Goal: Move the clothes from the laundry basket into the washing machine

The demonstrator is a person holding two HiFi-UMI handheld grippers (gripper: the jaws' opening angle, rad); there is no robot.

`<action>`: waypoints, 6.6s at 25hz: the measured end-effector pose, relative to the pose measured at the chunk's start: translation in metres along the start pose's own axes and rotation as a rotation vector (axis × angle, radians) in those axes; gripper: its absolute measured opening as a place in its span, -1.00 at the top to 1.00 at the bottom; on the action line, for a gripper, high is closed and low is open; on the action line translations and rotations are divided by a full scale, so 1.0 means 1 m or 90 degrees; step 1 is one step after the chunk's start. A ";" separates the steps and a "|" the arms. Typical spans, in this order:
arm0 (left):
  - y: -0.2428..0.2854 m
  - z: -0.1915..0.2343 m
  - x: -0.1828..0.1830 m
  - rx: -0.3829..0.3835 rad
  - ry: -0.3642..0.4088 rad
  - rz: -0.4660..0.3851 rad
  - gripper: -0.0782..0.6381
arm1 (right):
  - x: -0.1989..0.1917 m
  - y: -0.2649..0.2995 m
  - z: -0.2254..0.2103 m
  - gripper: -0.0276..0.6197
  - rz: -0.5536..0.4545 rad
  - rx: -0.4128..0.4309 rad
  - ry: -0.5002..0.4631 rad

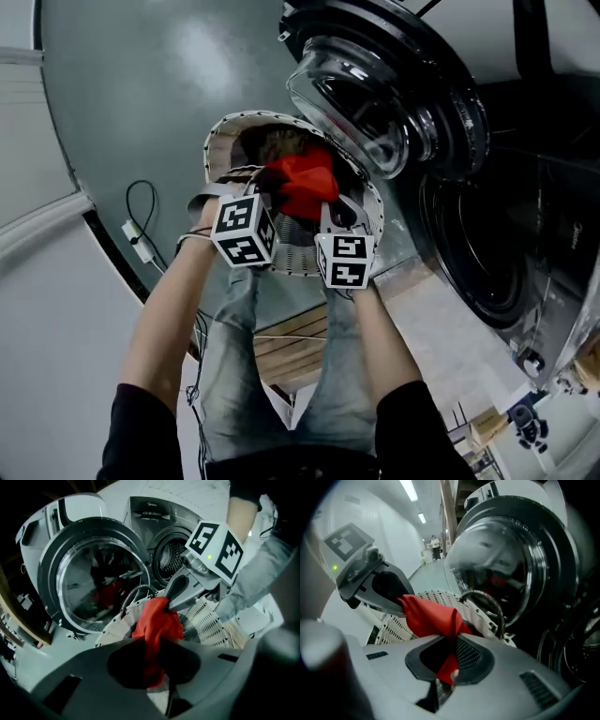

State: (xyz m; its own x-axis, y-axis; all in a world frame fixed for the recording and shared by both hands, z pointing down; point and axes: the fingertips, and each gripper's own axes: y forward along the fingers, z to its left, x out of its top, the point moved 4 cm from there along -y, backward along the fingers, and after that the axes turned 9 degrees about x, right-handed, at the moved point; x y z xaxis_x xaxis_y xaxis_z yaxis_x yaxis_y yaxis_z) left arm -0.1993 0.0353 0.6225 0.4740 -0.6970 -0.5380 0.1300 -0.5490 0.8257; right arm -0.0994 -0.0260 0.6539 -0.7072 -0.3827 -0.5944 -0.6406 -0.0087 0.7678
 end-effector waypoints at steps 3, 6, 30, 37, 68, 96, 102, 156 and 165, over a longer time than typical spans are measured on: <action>-0.029 0.008 0.016 0.008 0.000 -0.012 0.59 | 0.021 -0.025 0.009 0.81 -0.019 -0.003 -0.001; -0.055 0.012 0.030 0.017 -0.009 -0.026 0.59 | 0.041 -0.047 0.017 0.81 -0.041 -0.012 0.006; -0.239 0.023 0.164 0.036 0.039 -0.189 0.59 | 0.150 -0.252 0.068 0.81 -0.214 -0.144 0.025; -0.278 0.005 0.218 0.047 0.074 -0.217 0.59 | 0.160 -0.319 0.065 0.81 -0.266 -0.168 0.030; -0.401 -0.111 0.468 0.063 0.258 -0.400 0.59 | 0.150 -0.624 0.024 0.81 -0.454 -0.337 0.010; -0.346 -0.162 0.534 -0.048 0.307 -0.431 0.59 | 0.088 -0.668 -0.030 0.81 -0.442 -0.435 0.110; -0.342 -0.155 0.543 -0.078 0.333 -0.456 0.59 | 0.095 -0.671 -0.036 0.81 -0.435 -0.467 0.127; -0.044 -0.157 0.468 -0.113 0.204 -0.388 0.58 | -0.023 -0.462 -0.194 0.81 -0.460 -0.366 0.261; 0.014 -0.160 0.440 -0.107 0.191 -0.403 0.58 | -0.054 -0.413 -0.211 0.81 -0.468 -0.374 0.248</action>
State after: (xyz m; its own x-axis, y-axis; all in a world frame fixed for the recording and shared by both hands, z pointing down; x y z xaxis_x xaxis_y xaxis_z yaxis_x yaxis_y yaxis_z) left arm 0.1507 -0.2055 0.4248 0.4793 -0.0980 -0.8722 0.5799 -0.7105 0.3985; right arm 0.2670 -0.1969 0.4197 0.0157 -0.3735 -0.9275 -0.5553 -0.7747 0.3025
